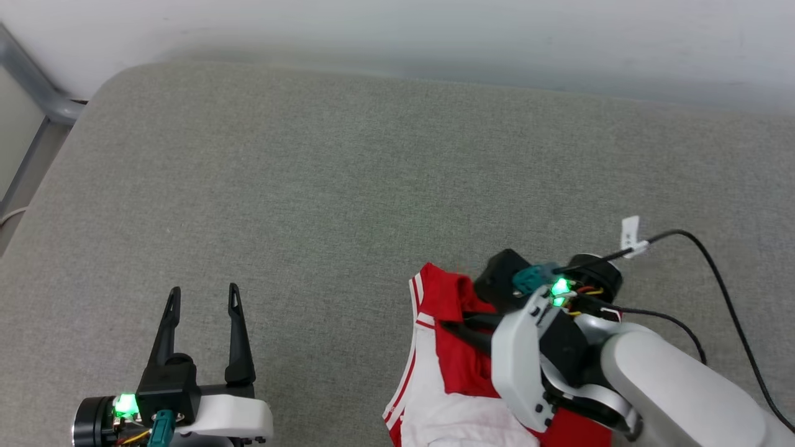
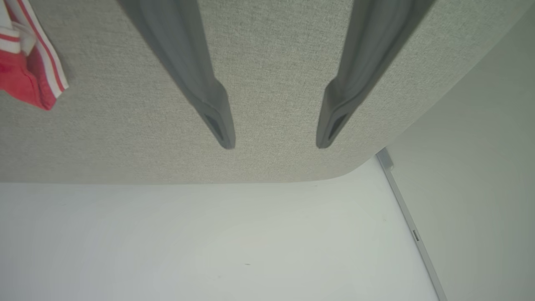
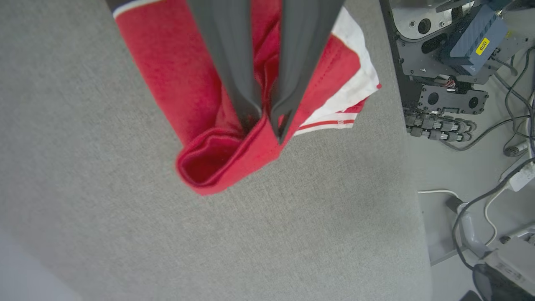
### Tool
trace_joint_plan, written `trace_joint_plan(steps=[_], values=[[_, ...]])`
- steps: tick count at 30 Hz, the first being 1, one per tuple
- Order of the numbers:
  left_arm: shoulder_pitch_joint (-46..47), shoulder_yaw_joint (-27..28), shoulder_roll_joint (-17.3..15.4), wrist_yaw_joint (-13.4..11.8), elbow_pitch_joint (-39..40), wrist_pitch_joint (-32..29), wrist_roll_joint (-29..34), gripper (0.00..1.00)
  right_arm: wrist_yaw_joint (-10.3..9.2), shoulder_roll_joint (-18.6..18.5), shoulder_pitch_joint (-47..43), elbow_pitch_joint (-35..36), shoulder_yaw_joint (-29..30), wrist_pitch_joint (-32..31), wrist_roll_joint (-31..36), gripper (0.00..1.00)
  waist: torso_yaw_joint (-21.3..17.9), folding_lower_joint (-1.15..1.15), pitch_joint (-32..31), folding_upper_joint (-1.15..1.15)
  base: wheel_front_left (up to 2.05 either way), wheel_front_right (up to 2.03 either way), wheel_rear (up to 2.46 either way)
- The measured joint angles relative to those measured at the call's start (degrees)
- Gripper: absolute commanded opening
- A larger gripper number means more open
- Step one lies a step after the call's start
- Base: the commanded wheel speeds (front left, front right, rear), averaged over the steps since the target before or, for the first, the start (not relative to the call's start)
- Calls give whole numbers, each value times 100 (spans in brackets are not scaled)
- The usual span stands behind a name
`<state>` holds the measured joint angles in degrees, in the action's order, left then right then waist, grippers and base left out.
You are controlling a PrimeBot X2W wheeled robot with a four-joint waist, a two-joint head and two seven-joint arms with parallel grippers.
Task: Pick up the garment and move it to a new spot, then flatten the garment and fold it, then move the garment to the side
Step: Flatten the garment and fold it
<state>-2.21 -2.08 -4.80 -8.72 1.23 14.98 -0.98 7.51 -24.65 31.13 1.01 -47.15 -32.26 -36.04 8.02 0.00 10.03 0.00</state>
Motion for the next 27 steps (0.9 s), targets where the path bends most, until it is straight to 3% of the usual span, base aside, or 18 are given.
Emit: trace_joint_plan(steps=[14, 20, 21, 22, 23, 27], values=[[145, -93, 56, 7, -57, 0, 5, 100, 0, 296, 814, -1744, -1422, 46, -154, 0, 225, 0, 254, 0, 0, 0, 0], [169, -90, 77, 3, -92, 0, 0, 100, 0, 339, 900, -2158, -1768, 318, -363, 0, 216, 0, 258, 0, 0, 0, 0], [169, -90, 79, -1, -100, 0, 0, 100, 0, 350, 901, -2170, -1773, 412, -400, 16, 205, 0, 244, 0, 0, 0, 0], [168, -86, 79, 0, -107, 0, 2, 100, 0, 353, 905, -2168, -1784, 503, -409, 45, 189, 0, 223, 0, 0, 0, 0], [165, -83, 76, 1, -113, 0, 7, 100, 0, 349, 904, -2157, -1793, 589, -438, 100, 171, 0, 199, 0, 0, 0, 0], [127, -73, 41, 15, -142, 0, 26, 100, 1, 235, 894, -1911, -1624, 1081, -487, 100, 91, 0, 59, 0, 0, 0, 0]])
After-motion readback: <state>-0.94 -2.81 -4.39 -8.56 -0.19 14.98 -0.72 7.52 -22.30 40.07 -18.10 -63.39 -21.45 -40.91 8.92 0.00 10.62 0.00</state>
